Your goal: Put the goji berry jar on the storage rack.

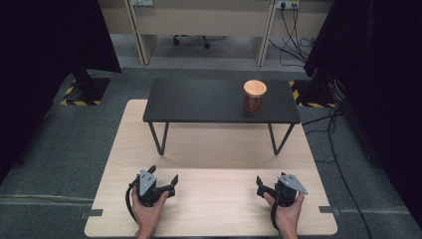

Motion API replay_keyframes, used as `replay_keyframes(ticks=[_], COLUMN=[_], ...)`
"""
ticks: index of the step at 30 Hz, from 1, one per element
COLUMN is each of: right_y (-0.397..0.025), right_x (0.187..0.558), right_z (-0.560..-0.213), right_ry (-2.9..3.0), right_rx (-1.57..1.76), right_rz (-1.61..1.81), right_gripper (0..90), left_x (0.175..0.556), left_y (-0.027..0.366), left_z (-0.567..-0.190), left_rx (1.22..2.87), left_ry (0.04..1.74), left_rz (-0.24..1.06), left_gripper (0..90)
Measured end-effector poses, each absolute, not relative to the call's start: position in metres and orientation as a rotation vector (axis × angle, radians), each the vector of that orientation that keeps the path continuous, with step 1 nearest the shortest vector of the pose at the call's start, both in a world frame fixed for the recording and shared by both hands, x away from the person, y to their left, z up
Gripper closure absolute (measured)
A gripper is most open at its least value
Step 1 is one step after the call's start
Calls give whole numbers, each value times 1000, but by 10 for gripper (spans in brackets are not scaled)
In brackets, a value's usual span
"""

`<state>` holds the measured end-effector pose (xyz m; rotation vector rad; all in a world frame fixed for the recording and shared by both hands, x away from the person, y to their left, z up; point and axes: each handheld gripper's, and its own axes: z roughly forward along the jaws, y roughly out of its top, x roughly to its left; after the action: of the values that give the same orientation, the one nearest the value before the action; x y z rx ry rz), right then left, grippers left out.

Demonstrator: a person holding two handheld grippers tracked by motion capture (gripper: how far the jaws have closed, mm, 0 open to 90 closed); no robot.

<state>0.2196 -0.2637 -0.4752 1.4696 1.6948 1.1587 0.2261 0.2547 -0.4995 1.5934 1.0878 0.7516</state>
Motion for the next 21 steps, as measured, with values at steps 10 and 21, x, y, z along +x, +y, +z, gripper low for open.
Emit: replay_keyframes(ticks=[10,21], right_y=[-264,-263], right_x=[218,219], right_z=[-476,-476], right_ry=[1684,1683], right_rx=[1472,1473], right_rz=[1167,1160], right_gripper=[35,36], left_x=[225,225], left_y=[255,255], left_z=[-500,-500], left_rx=[1589,1588], left_ry=[1085,1086], left_rz=[755,754], left_gripper=[60,60])
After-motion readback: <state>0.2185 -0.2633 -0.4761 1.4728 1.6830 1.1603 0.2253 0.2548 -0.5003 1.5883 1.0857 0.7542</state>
